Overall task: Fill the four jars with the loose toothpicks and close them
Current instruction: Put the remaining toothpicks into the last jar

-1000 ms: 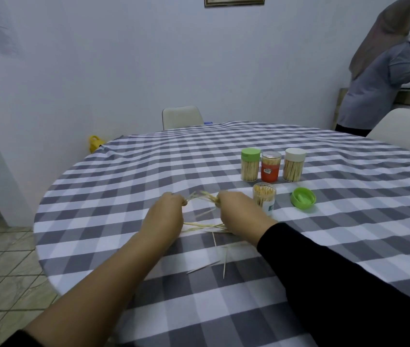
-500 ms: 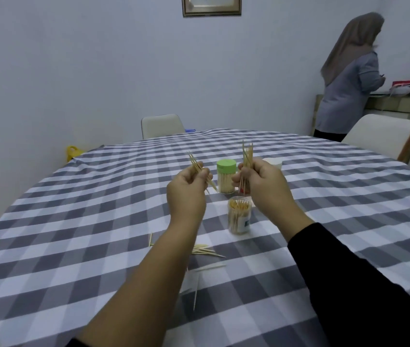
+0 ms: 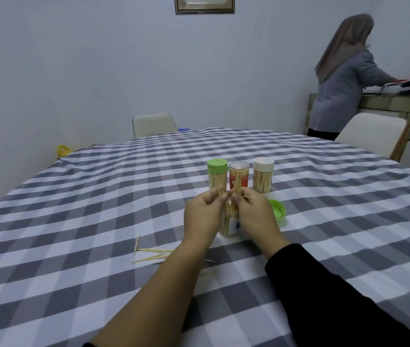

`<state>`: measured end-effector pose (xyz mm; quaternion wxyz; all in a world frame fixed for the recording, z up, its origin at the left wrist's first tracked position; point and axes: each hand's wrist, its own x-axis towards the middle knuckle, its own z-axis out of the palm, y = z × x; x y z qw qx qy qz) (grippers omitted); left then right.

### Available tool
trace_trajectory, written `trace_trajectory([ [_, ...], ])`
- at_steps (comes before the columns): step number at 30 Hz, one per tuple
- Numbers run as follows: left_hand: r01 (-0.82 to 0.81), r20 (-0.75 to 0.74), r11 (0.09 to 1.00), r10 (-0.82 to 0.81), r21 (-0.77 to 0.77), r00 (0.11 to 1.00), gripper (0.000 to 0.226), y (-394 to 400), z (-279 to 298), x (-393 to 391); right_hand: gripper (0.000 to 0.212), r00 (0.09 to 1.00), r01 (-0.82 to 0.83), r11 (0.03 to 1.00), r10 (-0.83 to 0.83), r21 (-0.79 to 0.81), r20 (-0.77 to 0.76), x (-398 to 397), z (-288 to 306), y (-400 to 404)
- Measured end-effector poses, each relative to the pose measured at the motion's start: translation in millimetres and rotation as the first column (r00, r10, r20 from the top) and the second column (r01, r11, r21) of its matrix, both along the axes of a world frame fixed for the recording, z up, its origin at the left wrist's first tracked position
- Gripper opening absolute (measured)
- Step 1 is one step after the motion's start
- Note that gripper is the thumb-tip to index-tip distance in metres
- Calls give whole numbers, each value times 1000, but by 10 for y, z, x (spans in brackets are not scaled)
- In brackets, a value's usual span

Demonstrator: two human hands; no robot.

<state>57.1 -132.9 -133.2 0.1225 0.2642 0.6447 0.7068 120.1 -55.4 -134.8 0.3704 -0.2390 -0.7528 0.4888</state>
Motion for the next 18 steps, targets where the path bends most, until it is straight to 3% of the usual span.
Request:
trace_trajectory([
  [5, 1, 1, 1000, -1, -26, 1000, 22, -8, -35, -49, 15, 999, 12, 996, -9, -85, 38, -29, -31, 19],
  [18, -99, -239, 978, 53, -183, 969, 27, -1, -70, -51, 24, 987, -105, 975, 127, -197, 103, 40, 43, -32],
])
